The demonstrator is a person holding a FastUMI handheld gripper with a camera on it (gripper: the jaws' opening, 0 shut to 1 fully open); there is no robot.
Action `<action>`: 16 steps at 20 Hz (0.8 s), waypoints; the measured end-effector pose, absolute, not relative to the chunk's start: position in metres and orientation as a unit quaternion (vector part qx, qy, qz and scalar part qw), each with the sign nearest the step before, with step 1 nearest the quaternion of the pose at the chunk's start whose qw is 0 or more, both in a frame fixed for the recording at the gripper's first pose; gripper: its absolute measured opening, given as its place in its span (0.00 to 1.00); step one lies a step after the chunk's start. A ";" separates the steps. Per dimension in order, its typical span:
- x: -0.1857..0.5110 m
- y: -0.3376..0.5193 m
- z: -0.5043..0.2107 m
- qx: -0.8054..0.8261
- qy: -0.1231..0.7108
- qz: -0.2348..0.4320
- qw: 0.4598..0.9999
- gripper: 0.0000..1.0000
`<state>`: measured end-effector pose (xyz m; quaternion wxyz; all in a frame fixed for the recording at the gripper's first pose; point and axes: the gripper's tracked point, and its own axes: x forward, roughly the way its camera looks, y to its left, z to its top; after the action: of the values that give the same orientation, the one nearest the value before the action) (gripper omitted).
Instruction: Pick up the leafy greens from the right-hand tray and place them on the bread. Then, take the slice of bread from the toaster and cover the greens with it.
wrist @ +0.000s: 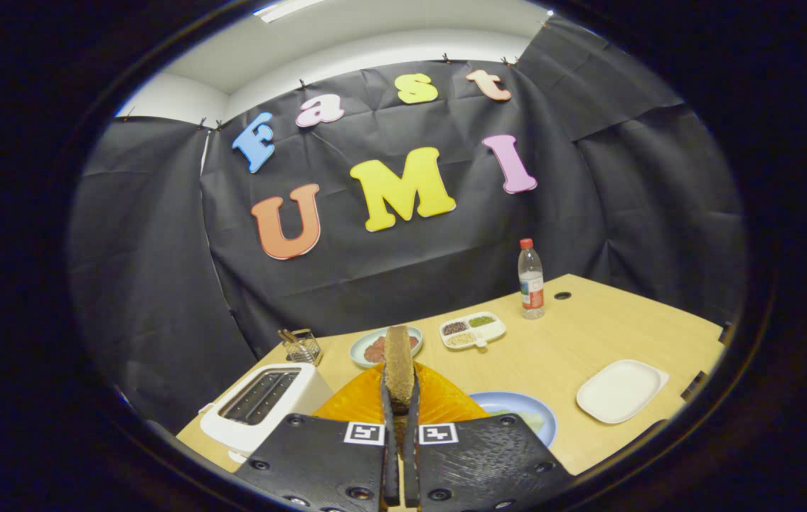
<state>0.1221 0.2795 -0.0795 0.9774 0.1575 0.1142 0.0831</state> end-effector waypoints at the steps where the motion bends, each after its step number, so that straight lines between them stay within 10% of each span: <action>1: 0.126 0.277 -0.087 0.161 0.118 0.081 0.976 0.03; 16: 0.133 0.258 -0.157 0.261 0.173 0.081 0.946 0.03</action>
<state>0.1325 0.2581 -0.1566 0.9462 0.2609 0.1732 0.0813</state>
